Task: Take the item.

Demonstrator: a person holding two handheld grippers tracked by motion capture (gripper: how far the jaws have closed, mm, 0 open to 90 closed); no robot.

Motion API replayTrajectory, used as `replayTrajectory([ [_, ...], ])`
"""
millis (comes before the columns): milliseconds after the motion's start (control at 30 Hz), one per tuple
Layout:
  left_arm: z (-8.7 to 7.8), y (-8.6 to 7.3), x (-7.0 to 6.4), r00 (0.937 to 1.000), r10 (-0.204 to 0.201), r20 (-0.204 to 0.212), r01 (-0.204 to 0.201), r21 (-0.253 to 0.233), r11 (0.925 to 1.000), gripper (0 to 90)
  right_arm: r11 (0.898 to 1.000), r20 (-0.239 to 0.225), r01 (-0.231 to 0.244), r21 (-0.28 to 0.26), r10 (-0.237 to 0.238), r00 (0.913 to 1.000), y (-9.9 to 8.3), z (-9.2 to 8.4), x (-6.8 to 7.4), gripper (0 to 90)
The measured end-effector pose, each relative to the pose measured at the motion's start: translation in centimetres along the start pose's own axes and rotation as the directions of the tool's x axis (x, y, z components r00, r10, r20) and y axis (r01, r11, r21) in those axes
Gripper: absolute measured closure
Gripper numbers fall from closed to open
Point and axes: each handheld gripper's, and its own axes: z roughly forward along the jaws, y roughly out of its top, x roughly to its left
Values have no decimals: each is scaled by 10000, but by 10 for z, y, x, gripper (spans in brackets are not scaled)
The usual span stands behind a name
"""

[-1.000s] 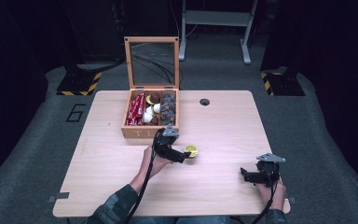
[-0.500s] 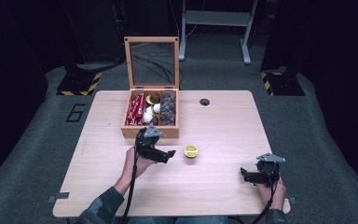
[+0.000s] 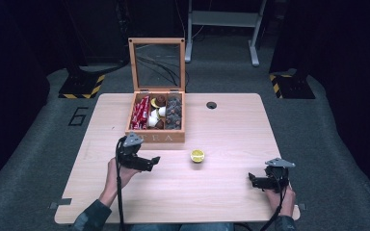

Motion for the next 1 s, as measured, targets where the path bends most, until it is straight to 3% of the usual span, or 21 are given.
replayTrajectory([
  [67,-6,-12,6,9991,-196,-388,194,-48,9998,10,10000,14,5,8,-5,10000,0,0,0,31],
  [167,-11,-26,16,9972,-502,-554,509,101,9987,1,10000,5,-53,-4,53,10000,0,0,1,31],
  [400,-25,-64,38,9824,-1420,-1210,1445,124,9894,0,10000,3,-40,1,40,10000,0,0,0,31],
  [700,-36,-110,60,9588,-2007,-2011,2158,561,9748,0,10000,11,-28,4,28,10000,0,0,0,31],
  [933,-39,-132,69,9540,-2191,-2046,2381,727,9685,0,10000,26,-43,0,43,10000,0,0,0,31],
  [1000,-39,-135,70,9520,-2129,-2199,2325,670,9703,0,10000,33,-28,6,28,10000,0,0,0,32],
])
